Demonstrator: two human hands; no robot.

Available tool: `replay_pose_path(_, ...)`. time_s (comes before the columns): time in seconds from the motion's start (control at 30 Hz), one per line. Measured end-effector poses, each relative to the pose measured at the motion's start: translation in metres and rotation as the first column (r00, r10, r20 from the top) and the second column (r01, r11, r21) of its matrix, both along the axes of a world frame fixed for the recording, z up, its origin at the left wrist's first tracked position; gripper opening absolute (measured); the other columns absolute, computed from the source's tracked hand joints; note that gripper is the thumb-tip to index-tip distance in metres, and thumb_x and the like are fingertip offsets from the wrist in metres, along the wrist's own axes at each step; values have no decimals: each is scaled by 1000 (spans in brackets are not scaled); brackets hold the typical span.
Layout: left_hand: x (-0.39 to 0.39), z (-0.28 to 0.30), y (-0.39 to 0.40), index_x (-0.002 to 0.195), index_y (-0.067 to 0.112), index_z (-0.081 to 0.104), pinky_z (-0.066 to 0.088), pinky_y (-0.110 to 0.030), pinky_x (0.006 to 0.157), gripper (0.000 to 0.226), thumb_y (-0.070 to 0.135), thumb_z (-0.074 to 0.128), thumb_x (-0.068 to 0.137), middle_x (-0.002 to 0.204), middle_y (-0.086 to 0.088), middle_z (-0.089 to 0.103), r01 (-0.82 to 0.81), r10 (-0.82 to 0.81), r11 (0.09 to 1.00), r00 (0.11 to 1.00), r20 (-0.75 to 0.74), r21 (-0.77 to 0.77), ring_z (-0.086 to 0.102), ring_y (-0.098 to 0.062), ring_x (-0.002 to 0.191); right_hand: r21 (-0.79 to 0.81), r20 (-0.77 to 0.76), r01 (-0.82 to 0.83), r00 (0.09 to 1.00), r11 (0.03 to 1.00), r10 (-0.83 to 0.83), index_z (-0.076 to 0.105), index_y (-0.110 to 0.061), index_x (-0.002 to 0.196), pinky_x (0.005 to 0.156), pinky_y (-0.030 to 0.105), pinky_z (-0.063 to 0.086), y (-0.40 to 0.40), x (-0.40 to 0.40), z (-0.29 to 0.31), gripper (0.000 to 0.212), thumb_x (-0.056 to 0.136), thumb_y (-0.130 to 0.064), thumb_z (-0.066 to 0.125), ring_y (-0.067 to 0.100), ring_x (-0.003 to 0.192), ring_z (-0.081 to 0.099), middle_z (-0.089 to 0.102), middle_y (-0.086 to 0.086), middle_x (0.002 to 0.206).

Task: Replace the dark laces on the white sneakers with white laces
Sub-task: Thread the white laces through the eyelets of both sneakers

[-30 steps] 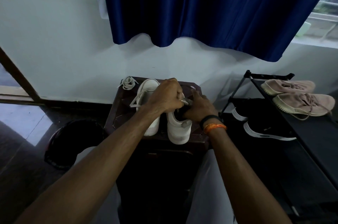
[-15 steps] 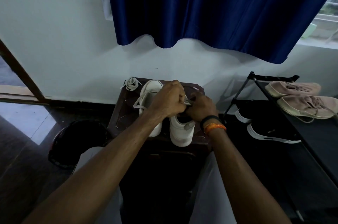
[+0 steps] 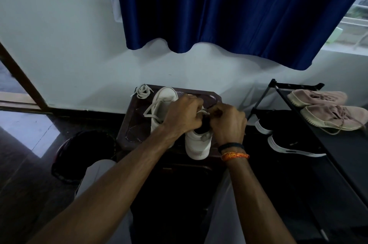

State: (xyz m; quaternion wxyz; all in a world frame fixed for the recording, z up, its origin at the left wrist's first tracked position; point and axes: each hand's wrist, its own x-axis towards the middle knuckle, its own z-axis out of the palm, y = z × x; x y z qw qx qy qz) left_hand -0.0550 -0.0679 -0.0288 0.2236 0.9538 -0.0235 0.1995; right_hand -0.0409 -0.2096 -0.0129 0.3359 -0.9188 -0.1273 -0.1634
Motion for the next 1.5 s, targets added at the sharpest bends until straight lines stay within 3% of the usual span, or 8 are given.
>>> replay_pose_path(0.2, 1, -1, -2, 66, 21, 49, 43, -31, 58, 20, 20, 69, 72, 73, 7, 55, -49, 49, 998, 999, -20, -33, 59, -22, 81, -135, 118, -50, 991, 990, 66, 75, -13, 72, 56, 33, 47, -3, -1, -6, 14, 73, -1, 68, 32, 74, 63, 67, 6, 84)
replay_pose_path(0.43, 0, -3, -2, 68, 17, 59, 50, -33, 61, 13, 21, 70, 74, 80, 6, 62, -83, 84, 995, 996, 6, -54, 59, -19, 90, -20, -19, -111, 994, 994, 111, 79, -22, 72, 65, 23, 41, -12, 1, -4, 9, 71, -14, 82, 17, 78, 64, 71, -4, 84)
replay_pose_path(0.53, -1, -3, -2, 72, 14, 63, 54, -38, 65, 8, 18, 70, 74, 87, 1, 64, -55, 56, 997, 998, 9, -56, 56, -22, 98, -47, -21, -140, 990, 989, 139, 78, -23, 67, 65, 21, 44, -15, 7, -5, 21, 69, -2, 74, 15, 76, 66, 71, -7, 81)
replay_pose_path(0.73, -2, -4, -1, 73, 13, 64, 53, -40, 65, 7, 16, 69, 74, 91, 0, 62, -8, 8, 1000, 1000, 22, -20, 51, -23, 99, -103, -31, -80, 997, 991, 78, 61, -18, 84, 63, 28, 34, -5, 16, -11, 13, 76, -13, 70, 21, 73, 54, 61, -3, 85)
replay_pose_path(0.93, -3, -5, 5, 75, 12, 68, 40, -27, 81, 7, 16, 73, 77, 96, 0, 64, 69, -68, 997, 997, 42, -35, 52, -20, 99, -258, -22, -99, 995, 961, 97, 54, -18, 91, 62, 33, 41, 4, 21, -18, 11, 83, -13, 61, 38, 80, 63, 66, 9, 92)
replay_pose_path(1.17, -27, 15, 53, 79, 16, 62, 42, -33, 88, 8, 15, 65, 71, 100, 0, 67, -83, 105, 927, 994, 39, -365, 58, -17, 100, -116, -199, -269, 949, 956, 243, 67, -26, 119, 87, 31, 49, -3, 24, -20, 58, 62, -20, 80, 29, 106, 60, 62, 5, 116)
replay_pose_path(1.33, -37, 8, 74, 82, 29, 69, 18, -29, 105, 30, 35, 89, 62, 140, 7, 49, -44, 40, 999, 977, -210, -16, 33, -18, 141, -130, -87, -259, 964, 957, 249, 72, -25, 114, 90, 25, 37, -1, 20, -24, 52, 63, -16, 78, 28, 108, 53, 62, 1, 113)
replay_pose_path(1.5, -30, -2, 65, 97, 18, 63, 22, -44, 117, 46, 38, 89, 65, 146, -3, 49, 13, -8, 998, 996, -86, 62, 29, -29, 147, -167, -33, -264, 965, 950, 262, 74, -20, 111, 83, 20, 30, 4, 15, -25, 45, 67, -9, 74, 26, 106, 51, 63, 0, 112)
